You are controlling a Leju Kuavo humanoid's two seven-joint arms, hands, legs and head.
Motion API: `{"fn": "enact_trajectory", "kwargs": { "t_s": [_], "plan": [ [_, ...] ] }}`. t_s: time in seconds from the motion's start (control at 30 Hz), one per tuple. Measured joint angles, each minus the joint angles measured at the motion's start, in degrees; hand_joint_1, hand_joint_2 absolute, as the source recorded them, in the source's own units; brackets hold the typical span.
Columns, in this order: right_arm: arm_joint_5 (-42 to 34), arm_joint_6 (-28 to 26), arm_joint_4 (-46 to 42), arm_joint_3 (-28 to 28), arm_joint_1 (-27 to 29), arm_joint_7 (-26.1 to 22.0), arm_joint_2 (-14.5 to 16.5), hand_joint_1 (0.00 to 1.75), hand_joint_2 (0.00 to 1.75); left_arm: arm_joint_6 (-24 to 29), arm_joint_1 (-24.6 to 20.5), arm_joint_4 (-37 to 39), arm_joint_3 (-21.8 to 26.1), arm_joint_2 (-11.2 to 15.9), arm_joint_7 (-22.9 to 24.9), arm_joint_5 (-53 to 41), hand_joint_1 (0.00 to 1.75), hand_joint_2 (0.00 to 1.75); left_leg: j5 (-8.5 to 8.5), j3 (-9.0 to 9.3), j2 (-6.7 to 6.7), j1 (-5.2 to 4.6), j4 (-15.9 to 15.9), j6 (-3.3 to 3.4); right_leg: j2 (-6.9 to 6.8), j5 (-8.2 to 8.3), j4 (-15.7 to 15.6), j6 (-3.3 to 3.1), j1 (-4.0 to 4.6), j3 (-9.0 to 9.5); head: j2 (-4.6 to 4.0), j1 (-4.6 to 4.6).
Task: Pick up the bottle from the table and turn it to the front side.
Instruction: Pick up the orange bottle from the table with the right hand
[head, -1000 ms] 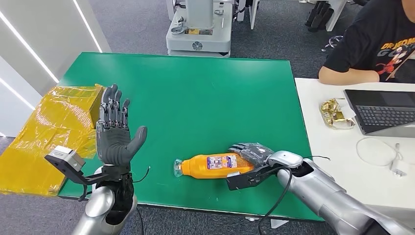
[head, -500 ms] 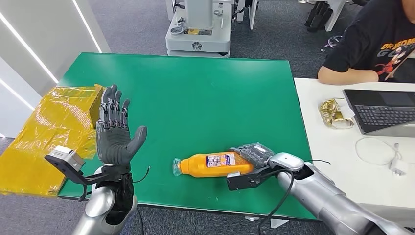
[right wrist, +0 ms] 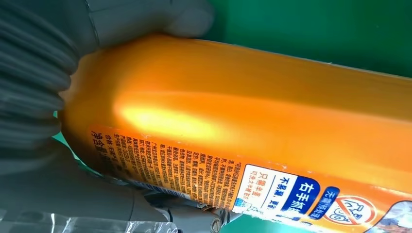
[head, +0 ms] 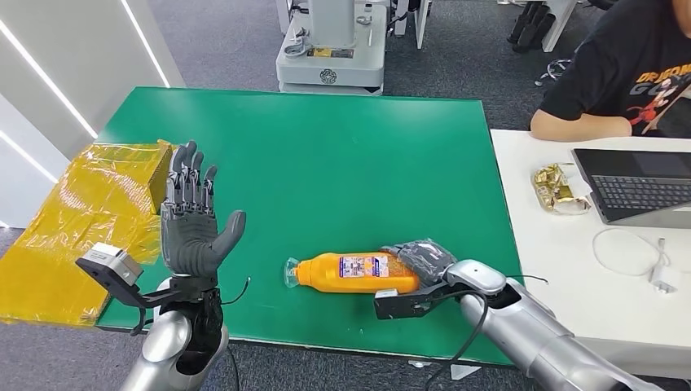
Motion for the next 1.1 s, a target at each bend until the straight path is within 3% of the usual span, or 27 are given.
{"fn": "enact_trajectory", "kwargs": {
  "t_s": [0.3, 0.43, 0.77, 1.1],
  "plan": [
    [-3.83, -15.71, -8.56, -9.06, 6.77, 3.14, 0.48, 1.75, 1.75, 1.01, 1.48, -0.78, 0.00, -0.29, 0.58, -2.00, 0.00, 1.75, -0.01, -0.05, -0.09, 0.00, -0.01, 0.00, -0.09, -0.02, -0.01, 0.00, 0.00, -0.02, 0.00, 0.00],
    [-4.87, -19.19, -14.05, -13.46, 10.53, 2.79, 0.57, 1.75, 1.75, 1.21, 1.48, -0.78, 0.00, -0.36, 0.68, -2.04, 0.00, 1.75, -0.01, -0.06, -0.09, 0.00, -0.01, 0.00, -0.10, -0.02, -0.01, 0.01, 0.00, -0.02, 0.00, 0.00],
    [-11.38, -32.01, -27.39, -21.77, 23.02, -2.95, 2.48, 1.75, 1.75, 1.24, 0.73, -0.78, -0.47, -1.19, 1.77, 0.13, 0.00, 1.75, -0.02, -0.08, -0.11, 0.00, -0.01, 0.00, -0.12, -0.03, -0.02, 0.01, 0.00, -0.04, 0.00, 0.01],
    [-9.20, -37.21, -39.50, -26.25, 32.52, -4.09, 5.86, 1.75, 1.75, -1.95, -1.67, -0.50, -2.75, -2.48, 5.55, 4.47, 0.00, 1.75, -0.02, -0.11, -0.07, 0.00, -0.02, 0.00, -0.09, -0.03, -0.02, 0.02, 0.00, -0.10, 0.00, 0.00]
  ]
}}
